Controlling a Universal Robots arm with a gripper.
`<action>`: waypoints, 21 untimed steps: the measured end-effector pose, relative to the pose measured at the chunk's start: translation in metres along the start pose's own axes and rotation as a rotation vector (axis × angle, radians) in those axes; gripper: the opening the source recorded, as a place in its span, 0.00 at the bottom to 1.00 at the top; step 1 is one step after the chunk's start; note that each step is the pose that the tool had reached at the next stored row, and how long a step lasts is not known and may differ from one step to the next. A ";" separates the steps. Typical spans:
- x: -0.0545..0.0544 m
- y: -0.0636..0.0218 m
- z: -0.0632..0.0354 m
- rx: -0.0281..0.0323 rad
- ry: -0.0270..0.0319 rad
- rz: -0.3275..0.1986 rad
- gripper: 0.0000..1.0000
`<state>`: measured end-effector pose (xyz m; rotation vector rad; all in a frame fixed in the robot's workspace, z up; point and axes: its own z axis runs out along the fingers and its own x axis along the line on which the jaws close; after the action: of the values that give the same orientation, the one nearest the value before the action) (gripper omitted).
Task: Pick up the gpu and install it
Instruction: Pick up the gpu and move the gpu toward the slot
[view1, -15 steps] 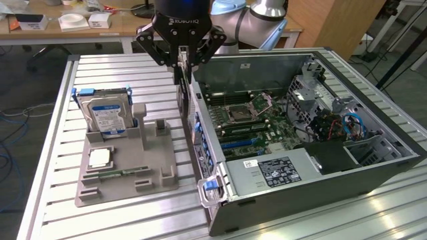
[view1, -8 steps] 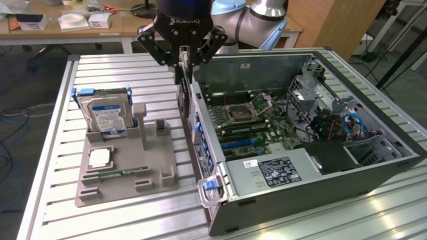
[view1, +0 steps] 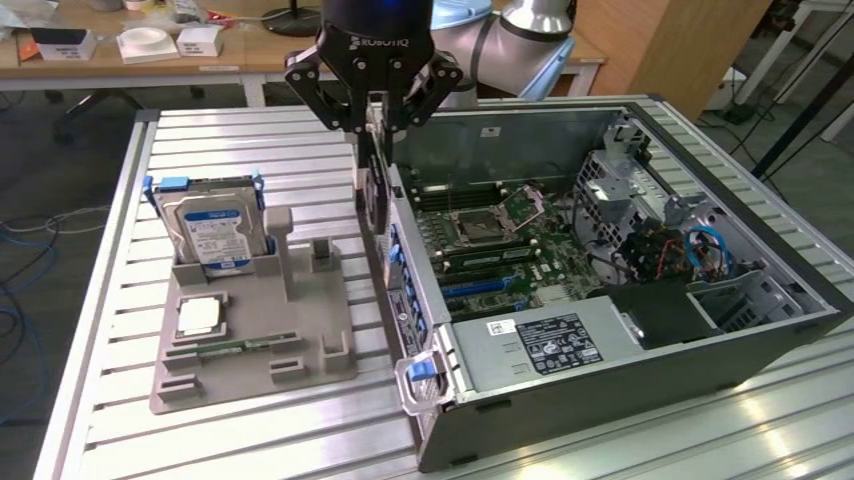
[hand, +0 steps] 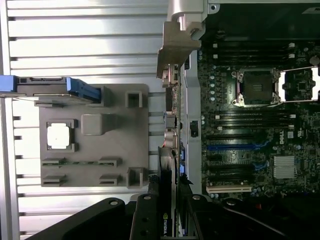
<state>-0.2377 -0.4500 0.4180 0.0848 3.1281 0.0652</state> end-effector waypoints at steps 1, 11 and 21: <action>0.000 0.0001 0.0000 0.0001 0.0001 0.000 0.26; -0.003 0.0004 0.0001 0.0001 0.0001 0.000 0.26; -0.009 0.0012 0.0006 0.0001 0.0001 0.000 0.26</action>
<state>-0.2287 -0.4493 0.4175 0.0848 3.1282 0.0651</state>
